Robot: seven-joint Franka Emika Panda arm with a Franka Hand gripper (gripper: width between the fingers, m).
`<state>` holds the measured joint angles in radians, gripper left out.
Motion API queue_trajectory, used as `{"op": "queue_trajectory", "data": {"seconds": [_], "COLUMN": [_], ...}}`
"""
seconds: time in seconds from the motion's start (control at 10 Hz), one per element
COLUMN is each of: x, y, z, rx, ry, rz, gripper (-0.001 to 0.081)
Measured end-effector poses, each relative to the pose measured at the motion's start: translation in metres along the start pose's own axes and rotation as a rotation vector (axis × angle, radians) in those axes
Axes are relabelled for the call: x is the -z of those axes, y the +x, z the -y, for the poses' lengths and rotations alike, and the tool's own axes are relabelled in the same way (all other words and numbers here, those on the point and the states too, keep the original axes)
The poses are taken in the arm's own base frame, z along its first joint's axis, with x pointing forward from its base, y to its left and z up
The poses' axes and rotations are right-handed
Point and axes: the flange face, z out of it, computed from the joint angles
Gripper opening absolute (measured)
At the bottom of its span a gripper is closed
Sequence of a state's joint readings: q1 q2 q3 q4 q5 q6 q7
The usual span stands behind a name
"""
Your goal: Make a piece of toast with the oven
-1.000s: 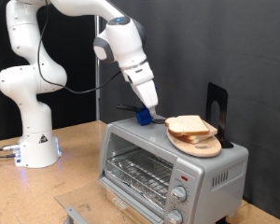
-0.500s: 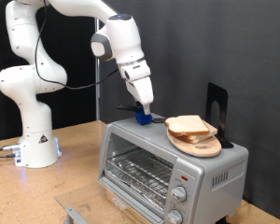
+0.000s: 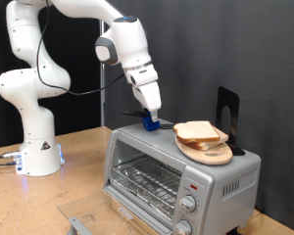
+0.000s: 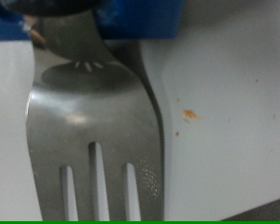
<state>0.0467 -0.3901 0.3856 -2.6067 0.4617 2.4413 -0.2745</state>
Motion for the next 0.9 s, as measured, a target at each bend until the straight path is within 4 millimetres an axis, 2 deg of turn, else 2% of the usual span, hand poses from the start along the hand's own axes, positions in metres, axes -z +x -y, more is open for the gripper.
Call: {"op": "queue_trajectory", "data": {"seconds": [0.9], "x": [-0.0117], "y": [-0.0013], "z": [-0.0073], "rx": [-0.042], "ry": [0.018], "rz": [0.02], "gripper": [0.0806]}}
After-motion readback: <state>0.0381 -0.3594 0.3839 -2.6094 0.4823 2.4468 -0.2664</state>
